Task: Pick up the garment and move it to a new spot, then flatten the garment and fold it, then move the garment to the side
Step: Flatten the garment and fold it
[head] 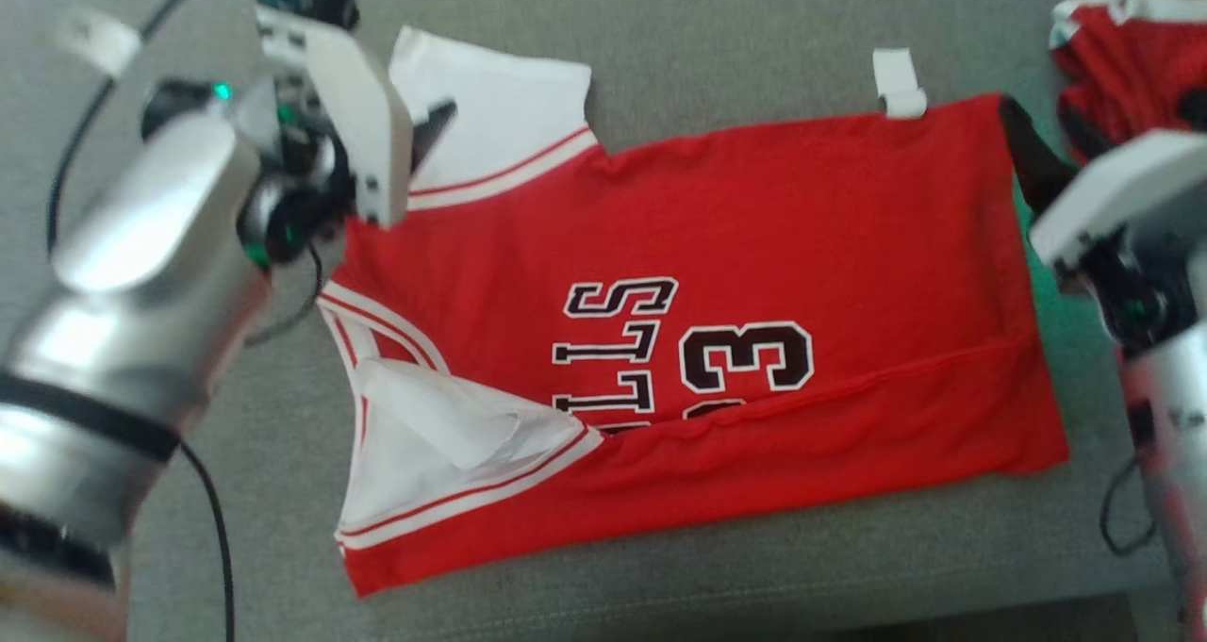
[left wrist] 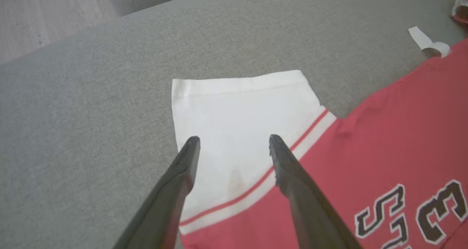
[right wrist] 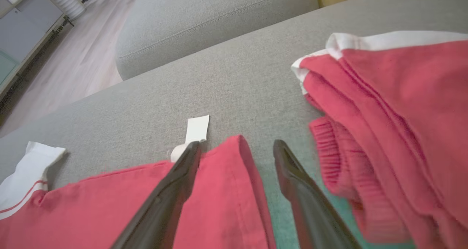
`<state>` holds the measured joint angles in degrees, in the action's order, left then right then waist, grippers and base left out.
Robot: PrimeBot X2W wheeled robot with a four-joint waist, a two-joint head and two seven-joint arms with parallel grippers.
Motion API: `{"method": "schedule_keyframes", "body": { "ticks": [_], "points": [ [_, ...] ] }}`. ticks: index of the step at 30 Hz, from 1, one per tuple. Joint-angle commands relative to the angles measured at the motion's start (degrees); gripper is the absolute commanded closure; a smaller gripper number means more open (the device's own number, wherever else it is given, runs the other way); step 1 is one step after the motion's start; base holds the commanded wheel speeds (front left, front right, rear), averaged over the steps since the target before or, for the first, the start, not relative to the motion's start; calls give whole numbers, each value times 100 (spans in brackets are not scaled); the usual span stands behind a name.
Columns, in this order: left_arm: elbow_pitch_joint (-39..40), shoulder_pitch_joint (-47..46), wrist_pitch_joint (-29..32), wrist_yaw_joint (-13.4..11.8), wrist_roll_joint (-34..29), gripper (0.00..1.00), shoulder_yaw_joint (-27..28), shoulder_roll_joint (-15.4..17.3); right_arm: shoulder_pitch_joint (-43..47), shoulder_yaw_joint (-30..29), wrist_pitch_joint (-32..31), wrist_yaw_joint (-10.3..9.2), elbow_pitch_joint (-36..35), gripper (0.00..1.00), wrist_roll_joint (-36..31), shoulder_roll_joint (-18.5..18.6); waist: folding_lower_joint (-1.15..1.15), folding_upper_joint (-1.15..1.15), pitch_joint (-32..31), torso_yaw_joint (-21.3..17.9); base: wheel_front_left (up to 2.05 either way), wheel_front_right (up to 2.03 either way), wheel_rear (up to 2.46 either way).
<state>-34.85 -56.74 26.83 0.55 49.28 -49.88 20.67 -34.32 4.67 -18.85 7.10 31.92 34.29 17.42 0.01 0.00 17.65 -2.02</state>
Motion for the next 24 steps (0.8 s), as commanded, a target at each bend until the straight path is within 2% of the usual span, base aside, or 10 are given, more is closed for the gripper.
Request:
{"method": "schedule_keyframes", "body": {
  "ticks": [1, 10, 15, 21, 22, 23, 24],
  "points": [
    [-117, -523, 48, 59, -84, 0, 171, 103, -349, 233, 129, 39, -22, 0, 101, 118, -1, 0, 341, -93, 0, 0, 0],
    [-1464, -1462, 68, 274, -273, 0, 76, -229, -1174, 1236, 383, 39, 877, 0, 607, 161, -1, 0, 836, -271, 0, 0, 0],
    [-2099, -1787, -136, 264, -345, 0, 89, -274, -1413, 1882, 623, 39, 1043, 0, 970, 194, -1, 0, 1015, -437, 0, 0, 0],
    [-2489, -2006, -168, 378, -291, 0, 104, -369, -1595, 2448, 769, 39, 1089, 0, 1379, 279, -1, 0, 1160, -513, 0, 0, 0],
    [-2544, -2027, -125, 410, -286, 0, 83, -392, -1614, 2550, 762, 39, 1101, 9, 1441, 303, -1, 0, 1168, -514, 0, 0, 0],
    [-2589, -2042, -79, 444, -276, 18, 64, -415, -1632, 2642, 766, 39, 1112, 19, 1505, 329, -1, 0, 1171, -513, 0, 0, 0],
    [-2630, -2059, -43, 473, -265, 55, 50, -433, -1645, 2725, 773, 39, 1124, 33, 1575, 353, -1, 0, 1172, -510, 0, 0, 0]
  ]
}}
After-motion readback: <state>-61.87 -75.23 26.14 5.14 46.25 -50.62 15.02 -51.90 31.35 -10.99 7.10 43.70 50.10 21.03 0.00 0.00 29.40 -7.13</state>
